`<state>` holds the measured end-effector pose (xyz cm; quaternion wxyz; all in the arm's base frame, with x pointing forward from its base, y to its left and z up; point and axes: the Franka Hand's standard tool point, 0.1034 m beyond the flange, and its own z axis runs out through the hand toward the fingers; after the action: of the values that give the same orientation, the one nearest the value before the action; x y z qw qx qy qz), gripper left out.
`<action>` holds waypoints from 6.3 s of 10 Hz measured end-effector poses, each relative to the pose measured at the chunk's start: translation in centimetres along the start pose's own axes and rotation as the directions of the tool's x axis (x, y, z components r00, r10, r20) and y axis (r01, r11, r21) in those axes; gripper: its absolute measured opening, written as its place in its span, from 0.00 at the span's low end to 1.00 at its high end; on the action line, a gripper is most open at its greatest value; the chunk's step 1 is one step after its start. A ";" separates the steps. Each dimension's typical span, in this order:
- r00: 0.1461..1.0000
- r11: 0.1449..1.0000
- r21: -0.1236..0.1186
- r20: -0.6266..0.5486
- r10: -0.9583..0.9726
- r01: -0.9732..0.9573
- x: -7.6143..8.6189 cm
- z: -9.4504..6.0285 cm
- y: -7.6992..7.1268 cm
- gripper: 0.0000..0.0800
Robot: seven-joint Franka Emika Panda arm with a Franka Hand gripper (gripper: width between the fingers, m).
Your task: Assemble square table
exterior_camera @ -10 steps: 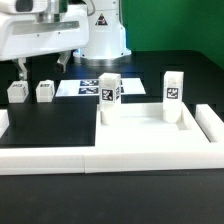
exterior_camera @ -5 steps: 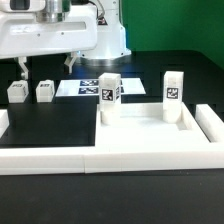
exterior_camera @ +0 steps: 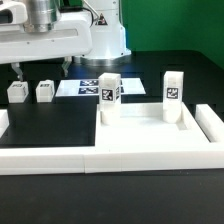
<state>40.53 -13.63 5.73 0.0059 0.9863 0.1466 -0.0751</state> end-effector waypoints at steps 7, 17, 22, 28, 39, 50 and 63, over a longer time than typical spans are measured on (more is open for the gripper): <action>0.840 0.960 0.082 0.508 0.189 -0.266 -2.7 1.4 0.4 0.81; 0.730 0.964 0.125 0.678 0.089 -0.234 -2.8 4.3 -0.5 0.81; 0.721 0.967 0.144 0.691 0.054 -0.210 -3.3 4.9 -0.9 0.81; 0.706 0.967 0.170 0.708 0.015 -0.191 -4.2 6.0 -1.2 0.47; 0.733 0.957 0.286 0.659 -0.170 -0.036 -1.9 -4.1 -0.7 0.36; 0.977 0.981 0.165 0.171 -0.127 0.099 7.0 -12.6 1.6 0.37; 0.776 0.981 -0.079 -0.624 0.091 -0.178 19.7 -13.7 -4.4 0.37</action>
Offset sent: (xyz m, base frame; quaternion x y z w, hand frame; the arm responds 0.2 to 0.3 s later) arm -0.0435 -0.0347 -0.0149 0.0334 -0.3664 0.2991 0.8804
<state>59.91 -3.32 16.32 0.0292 0.9618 0.0742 0.2618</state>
